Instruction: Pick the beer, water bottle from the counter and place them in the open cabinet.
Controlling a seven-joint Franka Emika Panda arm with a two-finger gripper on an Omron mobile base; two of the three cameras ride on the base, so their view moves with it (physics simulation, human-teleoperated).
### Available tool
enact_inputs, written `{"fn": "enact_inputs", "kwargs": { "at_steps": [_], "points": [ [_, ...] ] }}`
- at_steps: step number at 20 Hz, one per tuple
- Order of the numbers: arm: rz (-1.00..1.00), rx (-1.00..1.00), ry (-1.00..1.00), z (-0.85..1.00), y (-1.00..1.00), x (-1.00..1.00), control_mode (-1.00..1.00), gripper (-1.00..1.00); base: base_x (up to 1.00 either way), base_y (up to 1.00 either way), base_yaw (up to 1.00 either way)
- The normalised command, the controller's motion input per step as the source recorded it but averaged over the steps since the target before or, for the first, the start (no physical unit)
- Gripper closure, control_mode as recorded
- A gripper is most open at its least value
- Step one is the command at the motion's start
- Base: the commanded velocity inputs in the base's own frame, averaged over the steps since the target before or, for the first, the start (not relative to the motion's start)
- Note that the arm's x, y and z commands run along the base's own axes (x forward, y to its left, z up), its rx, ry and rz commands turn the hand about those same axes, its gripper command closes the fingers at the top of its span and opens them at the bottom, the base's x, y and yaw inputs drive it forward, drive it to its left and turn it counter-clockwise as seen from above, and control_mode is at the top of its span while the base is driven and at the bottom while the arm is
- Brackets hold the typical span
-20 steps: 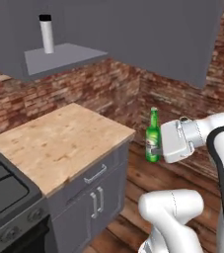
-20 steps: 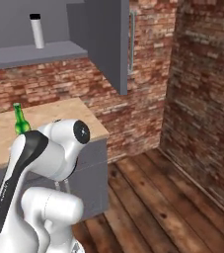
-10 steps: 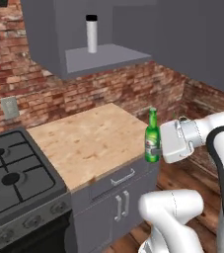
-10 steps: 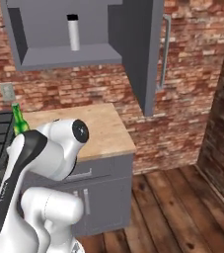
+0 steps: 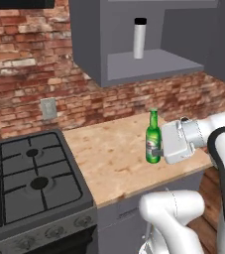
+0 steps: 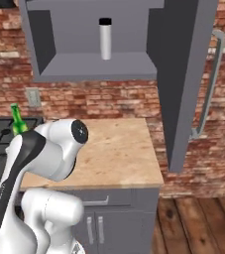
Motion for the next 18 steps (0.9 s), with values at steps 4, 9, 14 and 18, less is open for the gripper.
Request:
{"fn": "enact_inputs", "kwargs": {
  "at_steps": [4, 9, 14, 18],
  "points": [
    [0.0, 0.0, 0.0, 0.0, 0.0, 0.0, 1.0, 1.0, 0.47, -0.2, 0.3],
    [0.0, 0.0, 0.0, 0.0, 0.0, 0.0, 1.0, 1.0, -0.03, -0.2, 0.0],
    [0.0, 0.0, 0.0, 0.0, 0.0, 0.0, 1.0, 1.0, -0.01, -0.33, 0.0],
    [0.0, 0.0, 0.0, 0.0, 0.0, 0.0, 1.0, 1.0, 0.0, -0.44, 0.0]
  ]
}}
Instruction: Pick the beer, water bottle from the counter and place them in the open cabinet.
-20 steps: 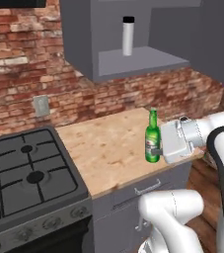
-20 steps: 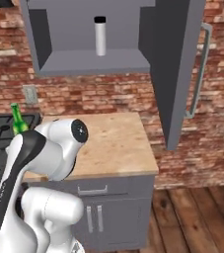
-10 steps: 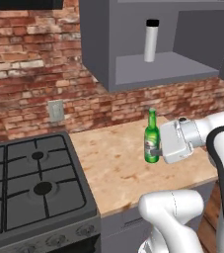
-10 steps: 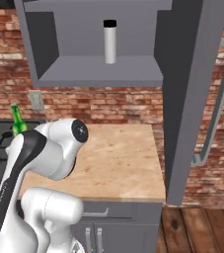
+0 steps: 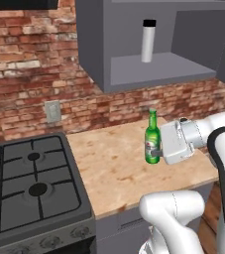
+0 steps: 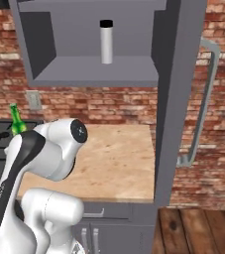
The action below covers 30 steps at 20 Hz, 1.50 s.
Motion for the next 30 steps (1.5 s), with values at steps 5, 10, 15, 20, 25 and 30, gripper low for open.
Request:
{"fn": "enact_inputs", "kwargs": {
  "at_steps": [5, 10, 15, 20, 25, 30],
  "points": [
    [0.0, 0.0, 0.0, 0.0, 0.0, 0.0, 1.0, 1.0, 0.0, -0.5, 0.0],
    [0.0, 0.0, 0.0, 0.0, 0.0, 0.0, 1.0, 1.0, 0.0, -0.36, 0.0],
    [0.0, 0.0, 0.0, 0.0, 0.0, 0.0, 1.0, 1.0, 0.09, -0.39, 0.0],
    [0.0, 0.0, 0.0, 0.0, 0.0, 0.0, 1.0, 1.0, 0.08, -0.38, 0.0],
    [0.0, 0.0, 0.0, 0.0, 0.0, 0.0, 1.0, 1.0, 0.01, -0.01, 0.0],
    [0.0, 0.0, 0.0, 0.0, 0.0, 0.0, 1.0, 1.0, 0.0, 0.0, 0.0]
  ]
}}
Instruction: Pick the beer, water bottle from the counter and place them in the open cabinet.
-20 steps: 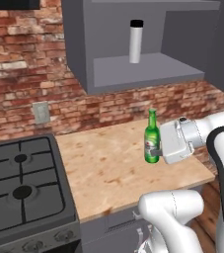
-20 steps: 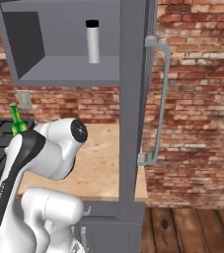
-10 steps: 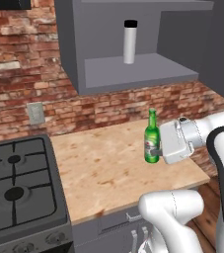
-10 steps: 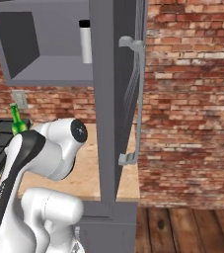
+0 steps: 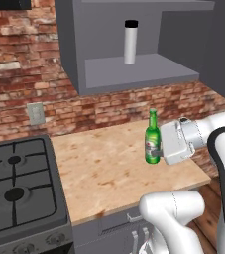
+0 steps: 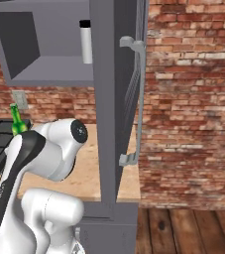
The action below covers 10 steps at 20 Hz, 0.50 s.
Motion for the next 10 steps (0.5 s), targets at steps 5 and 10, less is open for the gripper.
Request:
{"fn": "enact_inputs", "kwargs": {
  "at_steps": [5, 10],
  "points": [
    [0.0, 0.0, 0.0, 0.0, 0.0, 0.0, 1.0, 1.0, 0.0, 0.0, 0.0],
    [0.0, 0.0, 0.0, 0.0, 0.0, 0.0, -1.0, 1.0, 0.0, 0.0, 0.0]
  ]
}}
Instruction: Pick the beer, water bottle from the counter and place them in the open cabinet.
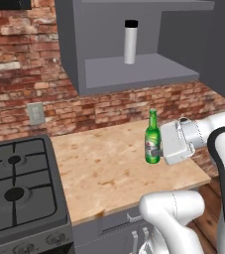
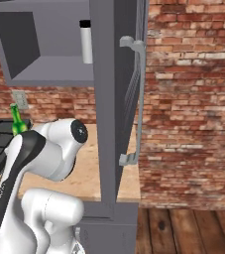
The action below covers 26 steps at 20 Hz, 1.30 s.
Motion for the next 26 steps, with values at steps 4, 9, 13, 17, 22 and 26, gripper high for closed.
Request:
{"fn": "enact_inputs", "kwargs": {
  "at_steps": [4, 9, 13, 17, 22, 26],
  "points": [
    [-0.07, 0.0, 0.0, 0.0, 0.04, 0.0, -1.0, 1.0, 0.0, 0.0, 0.0],
    [-0.23, 0.0, -0.02, 0.0, 0.44, 0.06, -1.0, 1.0, 0.0, 0.0, 0.0],
    [-0.39, -0.01, 0.01, 0.24, 0.12, 0.2, -1.0, 1.0, 0.0, 0.0, 0.0],
    [-0.63, 0.05, 0.01, 0.45, 0.0, 0.04, -1.0, 1.0, 0.0, 0.0, 0.0],
    [-0.55, 0.07, -0.1, 0.59, 0.03, 0.0, -1.0, 1.0, 0.0, 0.0, 0.0],
    [-0.27, 0.0, -0.12, 0.69, 0.02, 0.0, -1.0, 1.0, 0.0, 0.0, 0.0]
  ]
}}
